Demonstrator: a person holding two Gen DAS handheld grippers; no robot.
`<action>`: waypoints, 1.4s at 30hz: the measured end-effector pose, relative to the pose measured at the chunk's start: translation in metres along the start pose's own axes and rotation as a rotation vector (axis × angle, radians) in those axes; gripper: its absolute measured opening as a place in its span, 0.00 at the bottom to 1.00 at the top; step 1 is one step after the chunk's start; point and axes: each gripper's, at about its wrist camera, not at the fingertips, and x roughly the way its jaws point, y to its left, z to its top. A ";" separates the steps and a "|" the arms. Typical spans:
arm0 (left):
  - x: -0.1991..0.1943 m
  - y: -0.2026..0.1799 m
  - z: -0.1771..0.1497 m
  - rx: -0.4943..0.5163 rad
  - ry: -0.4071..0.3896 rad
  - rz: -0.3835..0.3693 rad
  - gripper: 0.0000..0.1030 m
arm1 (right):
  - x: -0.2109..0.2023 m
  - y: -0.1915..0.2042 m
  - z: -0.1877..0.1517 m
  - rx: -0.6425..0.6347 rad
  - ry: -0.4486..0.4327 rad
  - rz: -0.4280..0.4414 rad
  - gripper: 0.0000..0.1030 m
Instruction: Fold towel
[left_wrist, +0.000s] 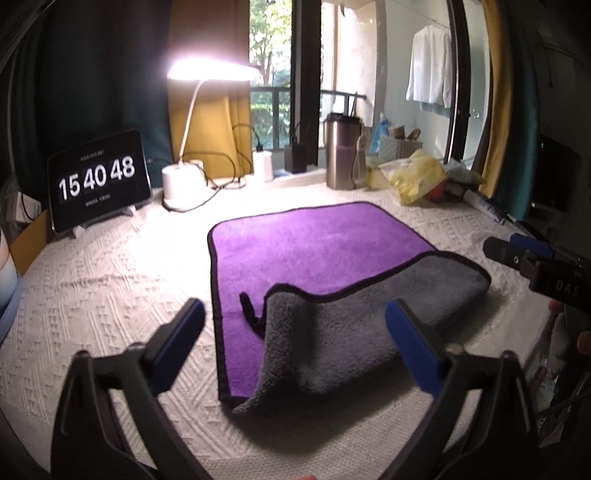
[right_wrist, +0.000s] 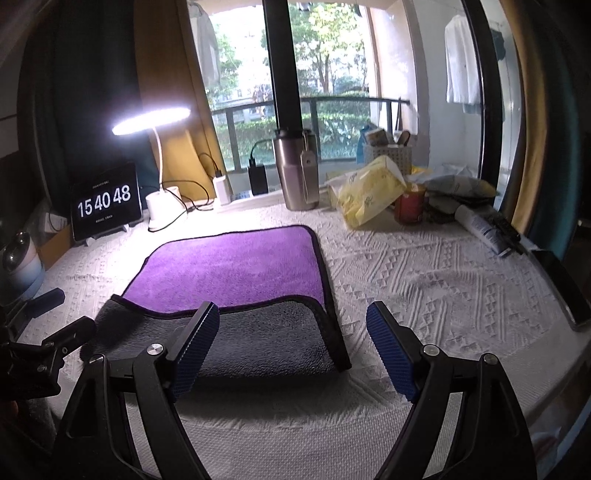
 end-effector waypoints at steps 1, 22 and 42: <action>0.005 0.001 0.000 -0.003 0.017 0.002 0.87 | 0.005 -0.001 0.001 0.000 0.010 0.004 0.82; 0.055 0.007 -0.011 -0.023 0.237 -0.049 0.37 | 0.077 -0.001 0.005 -0.077 0.232 0.051 0.39; 0.026 0.006 0.002 0.006 0.145 -0.115 0.09 | 0.038 0.011 0.014 -0.147 0.086 -0.072 0.04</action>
